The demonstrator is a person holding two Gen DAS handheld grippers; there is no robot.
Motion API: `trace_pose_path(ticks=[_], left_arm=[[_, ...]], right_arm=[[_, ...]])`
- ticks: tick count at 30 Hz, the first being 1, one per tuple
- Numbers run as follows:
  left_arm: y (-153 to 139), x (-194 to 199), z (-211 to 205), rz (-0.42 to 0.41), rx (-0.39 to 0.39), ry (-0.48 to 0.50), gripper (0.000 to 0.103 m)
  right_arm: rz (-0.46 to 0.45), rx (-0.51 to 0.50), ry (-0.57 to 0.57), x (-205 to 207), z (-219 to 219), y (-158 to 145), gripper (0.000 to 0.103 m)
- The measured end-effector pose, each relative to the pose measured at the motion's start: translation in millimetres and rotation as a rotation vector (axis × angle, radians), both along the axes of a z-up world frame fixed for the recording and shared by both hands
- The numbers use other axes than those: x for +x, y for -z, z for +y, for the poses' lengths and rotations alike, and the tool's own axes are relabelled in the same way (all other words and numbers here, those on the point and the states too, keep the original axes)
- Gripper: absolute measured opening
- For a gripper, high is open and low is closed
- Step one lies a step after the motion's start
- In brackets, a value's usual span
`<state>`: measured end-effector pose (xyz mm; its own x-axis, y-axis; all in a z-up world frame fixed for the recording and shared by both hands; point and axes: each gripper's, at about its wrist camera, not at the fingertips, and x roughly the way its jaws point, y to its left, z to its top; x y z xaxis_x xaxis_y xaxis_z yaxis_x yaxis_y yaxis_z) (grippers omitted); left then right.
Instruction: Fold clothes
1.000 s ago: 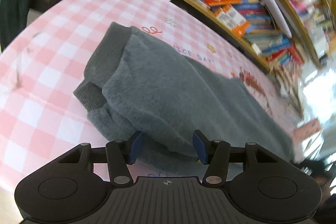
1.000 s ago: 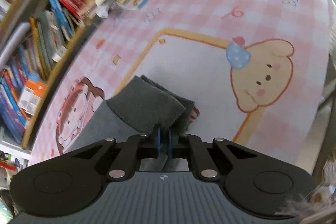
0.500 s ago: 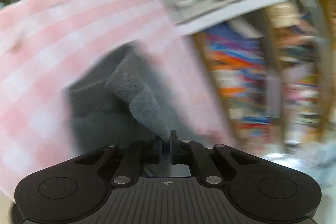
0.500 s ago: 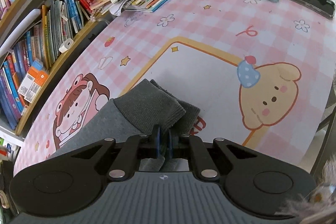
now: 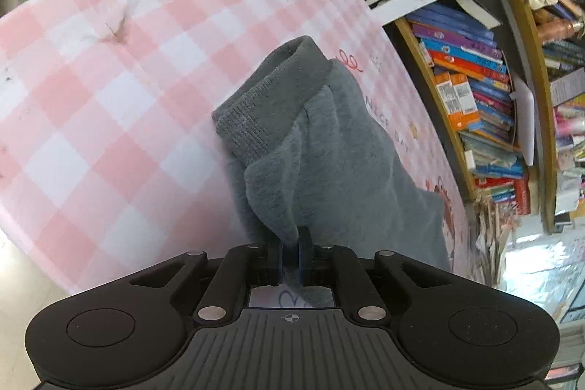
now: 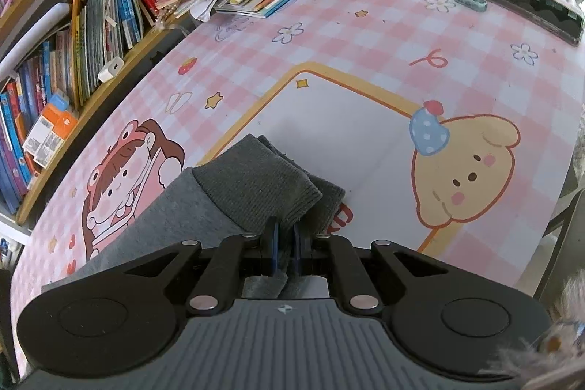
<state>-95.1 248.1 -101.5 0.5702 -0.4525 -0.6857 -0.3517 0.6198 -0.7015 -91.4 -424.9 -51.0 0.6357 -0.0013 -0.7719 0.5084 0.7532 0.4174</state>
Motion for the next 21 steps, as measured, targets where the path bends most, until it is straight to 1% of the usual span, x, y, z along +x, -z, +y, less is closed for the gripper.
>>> trace_pose_path(ticks=[1,2,3,5,6,7,9,11,12,13,14,15,16,17,21], left_arm=[[0,0,1,0.005,0.000,0.003,0.015],[0,-1,2,0.004,0.002,0.006,0.021],[-1,-3,2,-0.003,0.010,0.018,0.025],[-4,-6,3,-0.011,0.035,0.050,0.039],[-4,-7,3,-0.009,0.046,0.059,0.041],[-4,-9,4,-0.007,0.057,0.068,0.042],[-4,-11,5,-0.002,0.070,0.080,0.042],[-2,-11,7,0.004,0.064,0.071,0.043],[-2,-11,7,0.007,0.068,0.068,0.043],[-2,-11,7,0.010,0.071,0.064,0.043],[-1,-12,7,0.011,0.071,0.059,0.045],[-1,-12,6,0.011,0.069,0.052,0.046],[0,-12,6,0.012,0.063,0.041,0.047],[1,-11,6,0.013,0.054,0.027,0.049],[5,-7,9,0.025,0.003,-0.064,0.049]], right_arm=[[-0.001,-0.007,-0.003,0,1,-2,0.008],[-0.017,-0.023,-0.014,-1,3,-8,0.008],[-0.044,-0.044,-0.031,-3,6,-15,0.008],[-0.141,-0.105,-0.082,-10,13,-35,0.008],[-0.182,-0.132,-0.102,-13,16,-43,0.008],[-0.194,-0.142,-0.105,-15,15,-46,0.008],[-0.141,-0.124,-0.074,-12,8,-41,0.008],[-0.049,-0.117,-0.045,-9,2,-26,0.008],[-0.021,-0.108,-0.035,-9,0,-21,0.008],[-0.003,-0.097,-0.022,-11,-1,-17,0.012],[0.011,-0.087,-0.005,-14,-2,-14,0.016],[0.017,-0.071,0.011,-17,-3,-13,0.026],[0.017,-0.045,0.018,-19,-3,-12,0.038],[0.014,-0.013,0.021,-20,-3,-11,0.041],[0.010,0.152,0.018,-24,0,-5,0.042]])
